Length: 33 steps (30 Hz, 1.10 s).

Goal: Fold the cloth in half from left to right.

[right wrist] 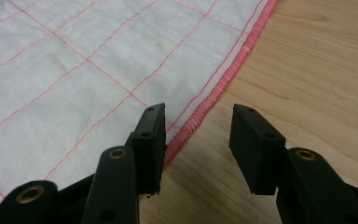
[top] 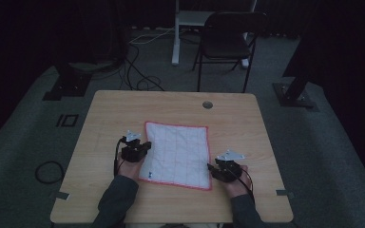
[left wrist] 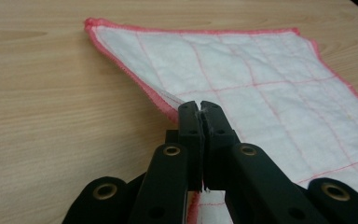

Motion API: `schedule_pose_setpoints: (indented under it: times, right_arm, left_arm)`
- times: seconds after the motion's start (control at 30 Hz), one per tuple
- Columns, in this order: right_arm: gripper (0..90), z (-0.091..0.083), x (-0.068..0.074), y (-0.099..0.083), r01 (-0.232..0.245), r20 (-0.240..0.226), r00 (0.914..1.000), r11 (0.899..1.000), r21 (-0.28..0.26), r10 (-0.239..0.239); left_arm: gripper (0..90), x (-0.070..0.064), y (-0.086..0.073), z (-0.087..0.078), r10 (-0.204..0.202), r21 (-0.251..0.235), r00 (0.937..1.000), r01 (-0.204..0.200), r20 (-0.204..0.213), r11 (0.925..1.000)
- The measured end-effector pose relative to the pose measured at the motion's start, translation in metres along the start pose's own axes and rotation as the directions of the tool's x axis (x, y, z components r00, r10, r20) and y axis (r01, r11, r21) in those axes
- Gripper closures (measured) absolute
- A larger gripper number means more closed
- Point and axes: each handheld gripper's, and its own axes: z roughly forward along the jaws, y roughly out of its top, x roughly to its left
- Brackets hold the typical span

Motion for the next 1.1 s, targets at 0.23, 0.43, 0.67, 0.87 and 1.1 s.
schedule_pose_setpoints:
  times: [0.23, 0.43, 0.67, 0.87, 1.1]
  right_arm:
    - [55.7, -0.002, -0.003, -0.001, -0.006, 0.002, 1.0000, 1.000, -0.002, 0.006]
    - [55.7, -0.003, -0.005, -0.001, -0.009, 0.005, 0.9999, 1.000, -0.005, 0.009]
    - [55.5, -0.003, -0.006, -0.002, -0.015, 0.006, 0.9999, 1.000, -0.002, 0.015]
    - [55.5, -0.004, -0.008, -0.003, -0.020, 0.008, 0.9998, 1.000, -0.002, 0.020]
    - [55.5, -0.004, -0.008, -0.003, -0.019, 0.009, 0.9998, 1.000, -0.001, 0.019]
  left_arm:
    - [88.9, -0.007, 0.006, 0.000, 0.005, -0.010, 0.9998, -0.005, 0.018, 0.9999]
    - [88.9, -0.014, 0.010, 0.000, 0.014, -0.019, 0.9991, -0.013, 0.040, 0.9997]
    - [89.0, -0.022, 0.016, 0.001, 0.032, -0.023, 0.9979, -0.031, 0.057, 0.9993]
    - [89.0, -0.031, 0.021, 0.003, 0.049, -0.026, 0.9960, -0.047, 0.075, 0.9986]
    - [89.1, -0.039, 0.026, 0.006, 0.059, -0.028, 0.9939, -0.057, 0.093, 0.9980]
